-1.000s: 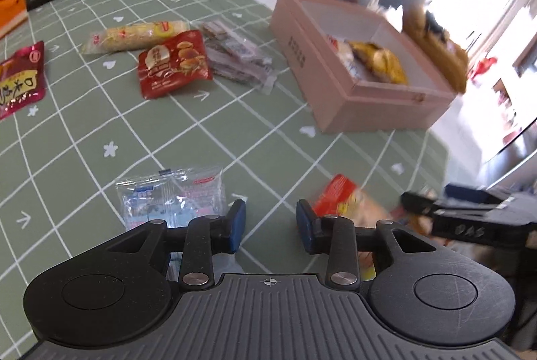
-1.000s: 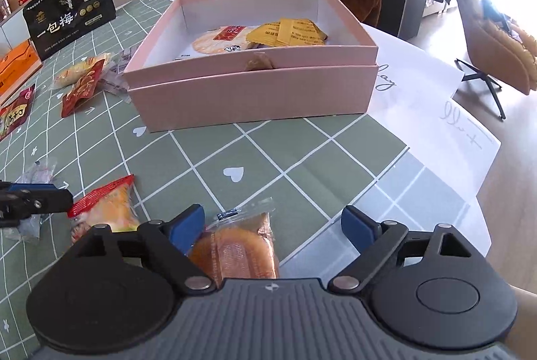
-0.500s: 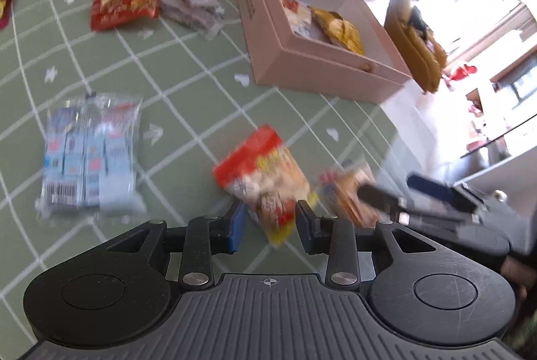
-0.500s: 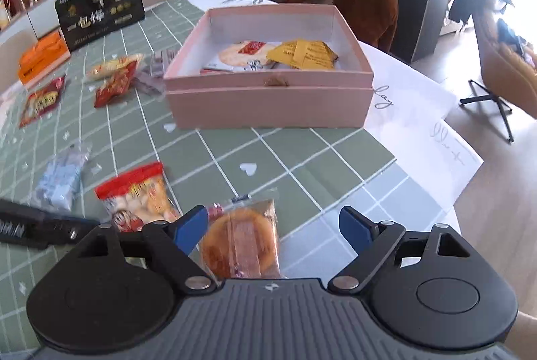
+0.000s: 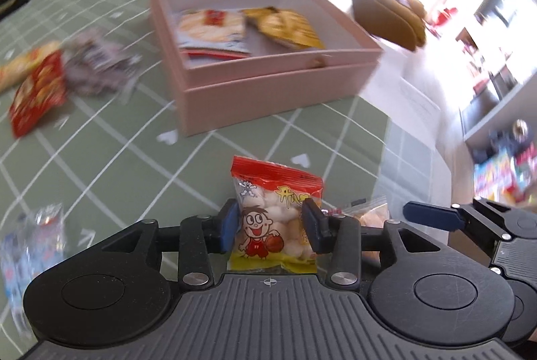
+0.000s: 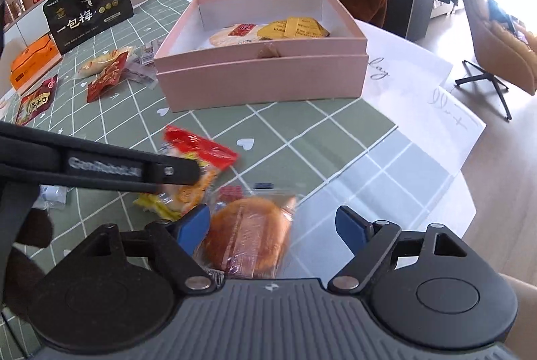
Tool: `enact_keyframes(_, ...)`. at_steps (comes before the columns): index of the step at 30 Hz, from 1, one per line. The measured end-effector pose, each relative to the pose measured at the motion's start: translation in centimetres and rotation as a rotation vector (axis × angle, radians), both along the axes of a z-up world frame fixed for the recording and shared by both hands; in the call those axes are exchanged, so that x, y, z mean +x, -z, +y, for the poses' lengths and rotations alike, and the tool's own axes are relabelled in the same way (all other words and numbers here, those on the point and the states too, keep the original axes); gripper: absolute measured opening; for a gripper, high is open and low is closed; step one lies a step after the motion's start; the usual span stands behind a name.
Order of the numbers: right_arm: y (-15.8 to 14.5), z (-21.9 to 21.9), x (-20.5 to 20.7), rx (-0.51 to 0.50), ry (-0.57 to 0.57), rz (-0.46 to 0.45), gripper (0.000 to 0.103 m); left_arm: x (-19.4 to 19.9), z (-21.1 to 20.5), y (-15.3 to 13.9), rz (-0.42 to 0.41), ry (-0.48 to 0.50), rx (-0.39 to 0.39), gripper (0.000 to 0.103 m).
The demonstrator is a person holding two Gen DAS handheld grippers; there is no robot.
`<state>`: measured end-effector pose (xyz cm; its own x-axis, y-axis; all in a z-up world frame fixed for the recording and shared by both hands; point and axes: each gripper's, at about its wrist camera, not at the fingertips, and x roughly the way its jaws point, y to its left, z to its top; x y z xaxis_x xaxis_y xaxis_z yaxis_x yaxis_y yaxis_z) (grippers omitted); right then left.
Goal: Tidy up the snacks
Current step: 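Grasp the red-and-white candy bag with the left tool and lift it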
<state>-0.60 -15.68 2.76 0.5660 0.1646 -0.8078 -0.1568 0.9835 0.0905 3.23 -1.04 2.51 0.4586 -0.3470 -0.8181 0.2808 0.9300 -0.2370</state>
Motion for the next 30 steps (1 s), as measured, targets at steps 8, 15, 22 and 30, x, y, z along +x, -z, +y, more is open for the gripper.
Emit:
enact_keyframes(8,0.6,0.6,-1.0,0.009,-0.047,0.032,0.081,-1.3,-1.8,-0.5,-0.112,0.113,0.148,0.051)
enact_keyframes(15,0.0,2.6,-0.3,0.032,-0.095,0.07,0.057,-3.0,1.5,-0.9,-0.148,0.038,0.227,0.051)
enact_keyframes(22,0.0,5.5,-0.5,0.001,-0.148,0.053,0.057,-2.4,3.2,-0.8,-0.102,0.028,0.15,0.049)
enact_keyframes(30,0.3,2.5,0.4,-0.07,-0.068,0.02,0.058,-1.2,1.7,-0.2,-0.088,0.062,0.103,0.055)
